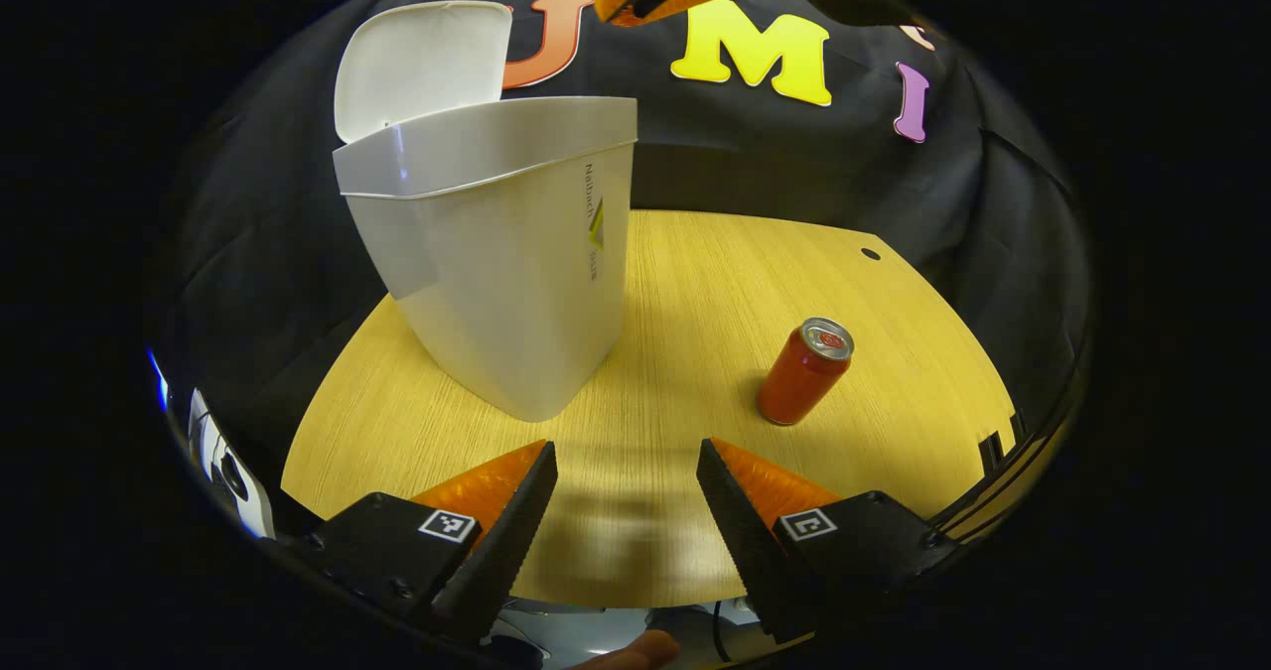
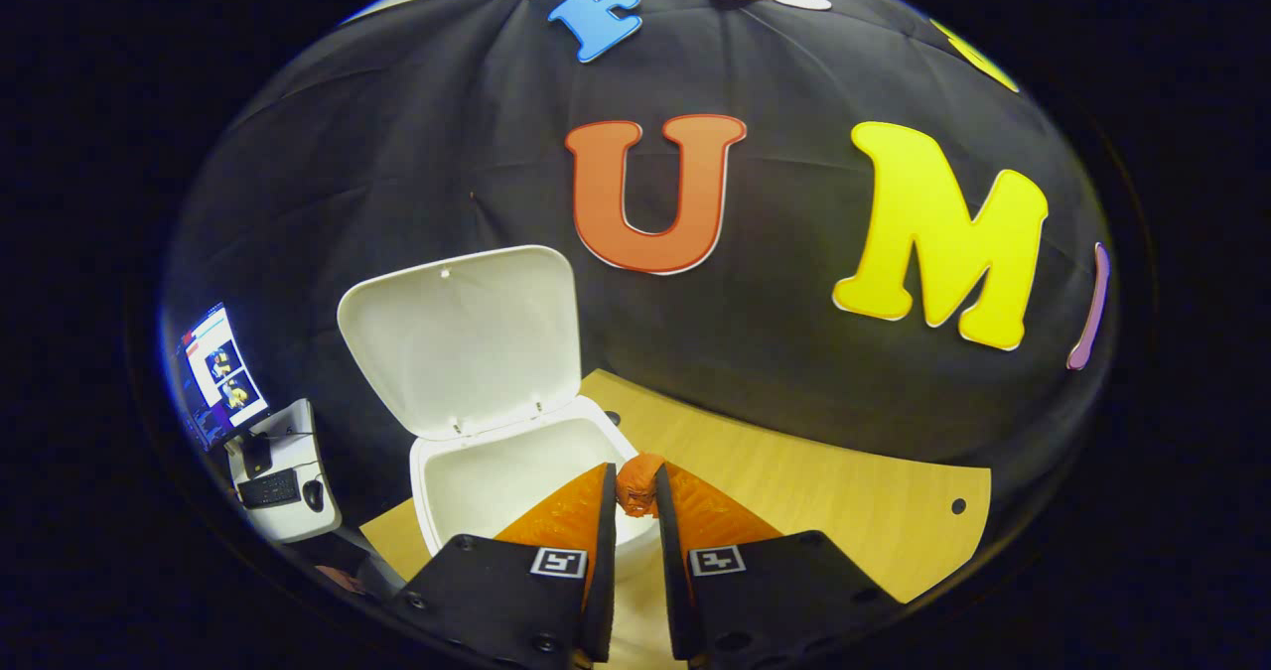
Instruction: Press the lid of the desktop garbage bin to open it, pick up the crumpled paper on the desktop and throw it into the bin, then pick up the pop can on the desktop and drop it into the bin, and finally close the garbage bin lid.
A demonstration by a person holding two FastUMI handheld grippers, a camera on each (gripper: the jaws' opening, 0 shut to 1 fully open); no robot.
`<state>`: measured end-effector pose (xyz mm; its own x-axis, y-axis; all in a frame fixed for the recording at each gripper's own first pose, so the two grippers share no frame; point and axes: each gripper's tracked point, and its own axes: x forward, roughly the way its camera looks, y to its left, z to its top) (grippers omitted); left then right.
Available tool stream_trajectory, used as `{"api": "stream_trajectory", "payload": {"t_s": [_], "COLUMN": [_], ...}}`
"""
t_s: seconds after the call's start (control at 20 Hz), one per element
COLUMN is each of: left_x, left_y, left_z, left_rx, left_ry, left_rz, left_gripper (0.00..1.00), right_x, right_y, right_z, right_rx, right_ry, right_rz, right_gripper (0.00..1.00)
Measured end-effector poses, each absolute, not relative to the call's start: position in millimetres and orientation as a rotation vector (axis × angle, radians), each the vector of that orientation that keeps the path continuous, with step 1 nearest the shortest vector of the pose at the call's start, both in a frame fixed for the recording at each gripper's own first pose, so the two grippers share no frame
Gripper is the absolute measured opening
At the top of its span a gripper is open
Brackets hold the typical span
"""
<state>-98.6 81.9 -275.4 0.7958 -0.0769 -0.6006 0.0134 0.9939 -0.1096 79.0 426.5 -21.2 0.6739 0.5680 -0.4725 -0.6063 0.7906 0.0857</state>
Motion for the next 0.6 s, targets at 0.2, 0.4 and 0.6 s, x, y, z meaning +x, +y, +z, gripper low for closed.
{"api": "stream_trajectory", "payload": {"t_s": [0.2, 0.4, 0.6], "left_x": [-94.8, -93.1, -90.1], "left_y": [88.6, 84.9, 78.5], "left_z": [-277.9, -280.6, -283.3], "left_rx": [-0.096, -0.111, -0.109], "left_ry": [0.651, 0.658, 0.664], "left_rz": [-0.046, -0.052, -0.06], "left_gripper": [0.95, 0.95, 0.95], "right_x": [67.8, 58.0, 59.8], "right_y": [468.6, 487.3, 487.0], "right_z": [-36.7, -46.7, -42.1], "right_rx": [-0.056, -0.041, -0.027], "right_ry": [0.564, 0.598, 0.584], "right_rz": [0.725, 0.773, 0.776], "right_gripper": [0.23, 0.26, 0.35]}}
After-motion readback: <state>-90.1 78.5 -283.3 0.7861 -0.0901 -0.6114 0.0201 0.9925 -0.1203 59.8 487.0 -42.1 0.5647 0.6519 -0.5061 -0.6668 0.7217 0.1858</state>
